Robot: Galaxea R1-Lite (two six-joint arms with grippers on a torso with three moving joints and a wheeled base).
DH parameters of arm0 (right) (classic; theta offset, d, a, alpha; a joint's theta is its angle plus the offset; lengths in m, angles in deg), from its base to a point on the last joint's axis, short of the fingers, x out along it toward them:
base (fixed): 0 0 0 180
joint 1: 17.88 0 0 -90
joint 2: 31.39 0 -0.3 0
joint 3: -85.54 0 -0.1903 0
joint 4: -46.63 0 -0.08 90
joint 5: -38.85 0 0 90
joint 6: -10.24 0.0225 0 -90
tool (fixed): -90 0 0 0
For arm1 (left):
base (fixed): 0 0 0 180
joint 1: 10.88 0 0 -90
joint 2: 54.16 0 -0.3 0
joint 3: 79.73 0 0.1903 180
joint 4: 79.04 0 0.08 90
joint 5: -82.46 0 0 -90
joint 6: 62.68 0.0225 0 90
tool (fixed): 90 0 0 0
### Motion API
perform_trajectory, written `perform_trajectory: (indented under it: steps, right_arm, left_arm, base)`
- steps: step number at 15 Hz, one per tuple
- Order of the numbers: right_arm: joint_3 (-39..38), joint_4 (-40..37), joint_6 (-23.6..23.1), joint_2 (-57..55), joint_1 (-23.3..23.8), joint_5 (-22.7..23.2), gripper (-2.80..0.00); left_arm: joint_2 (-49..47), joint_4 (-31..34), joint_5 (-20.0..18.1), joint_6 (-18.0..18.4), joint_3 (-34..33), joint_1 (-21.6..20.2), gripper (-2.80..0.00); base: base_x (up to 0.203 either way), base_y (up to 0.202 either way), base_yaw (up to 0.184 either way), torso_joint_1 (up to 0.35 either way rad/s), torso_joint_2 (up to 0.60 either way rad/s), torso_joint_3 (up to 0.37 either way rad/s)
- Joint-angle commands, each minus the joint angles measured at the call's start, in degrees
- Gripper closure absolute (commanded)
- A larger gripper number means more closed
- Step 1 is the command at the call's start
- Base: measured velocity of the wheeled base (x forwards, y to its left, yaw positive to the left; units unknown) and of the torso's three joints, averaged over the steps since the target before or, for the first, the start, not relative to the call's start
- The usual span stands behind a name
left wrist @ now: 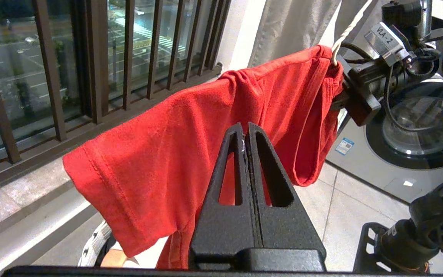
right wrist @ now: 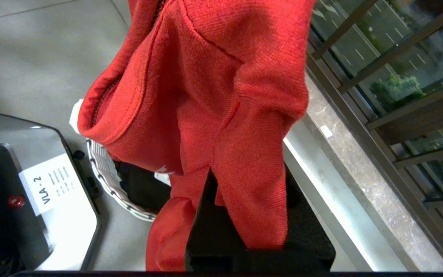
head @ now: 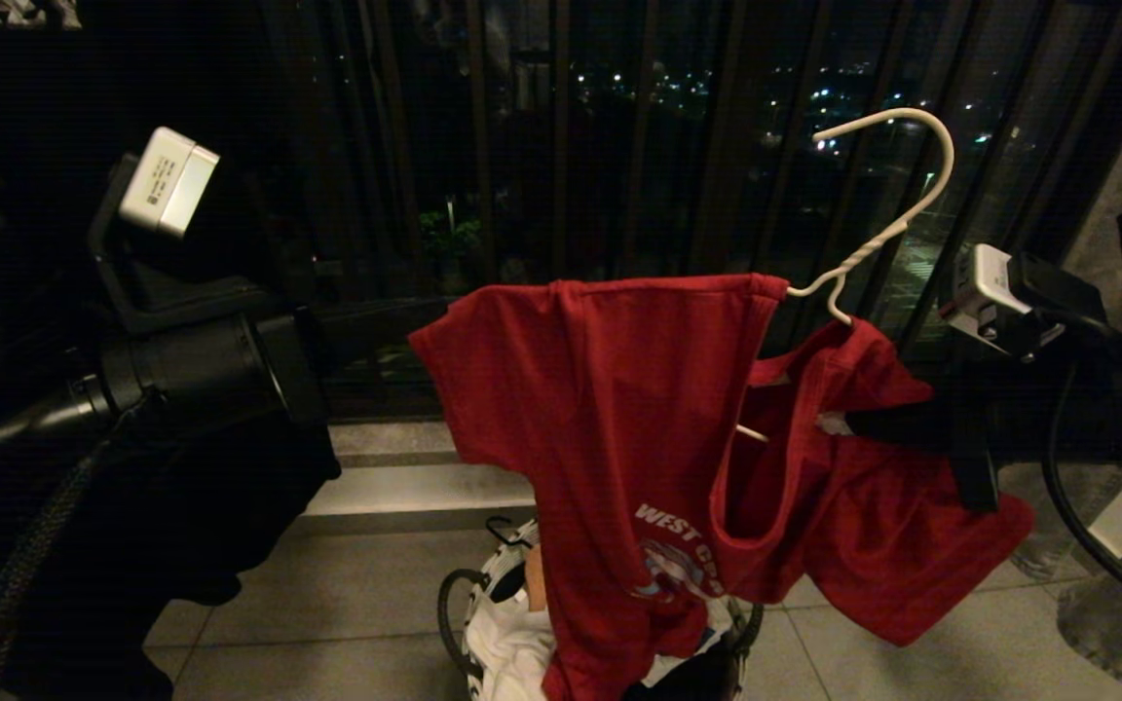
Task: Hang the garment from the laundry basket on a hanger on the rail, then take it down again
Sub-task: Hang the clothes rack on the clothesline
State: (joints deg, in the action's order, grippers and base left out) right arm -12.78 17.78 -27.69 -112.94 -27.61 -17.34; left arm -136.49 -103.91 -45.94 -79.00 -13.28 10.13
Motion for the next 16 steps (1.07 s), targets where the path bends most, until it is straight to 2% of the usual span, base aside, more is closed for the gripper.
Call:
perform_trajectory:
  steps: [1, 7, 14, 16]
  right_arm:
    - [0.04, -0.05, -0.22, -0.01, -0.03, 0.20, 0.00]
    - [0.13, 0.04, -0.22, -0.01, -0.03, 0.20, 0.00]
    - [0.22, -0.05, -0.22, -0.13, -0.07, 0.20, 0.00]
    - [0.22, 0.04, -0.22, -0.18, -0.12, 0.20, 0.00]
  left_arm:
    - [0.80, 1.08, -0.18, -0.11, 0.45, 0.00, 0.00]
    - [1.32, 2.88, -0.04, -0.24, 2.03, 0.01, 0.00]
    - [1.82, 3.30, 0.56, -2.06, 2.92, 0.08, 0.00]
    - [2.51, 6.78, 0.61, -2.15, 4.13, 0.09, 0.00]
  base:
    - [0.000, 0.000, 0.000, 0.000, 0.00, 0.000]
    - [0.000, 0.000, 0.000, 0.000, 0.00, 0.000]
    - [0.000, 0.000, 0.000, 0.000, 0.00, 0.000]
    - [0.000, 0.000, 0.000, 0.000, 0.00, 0.000]
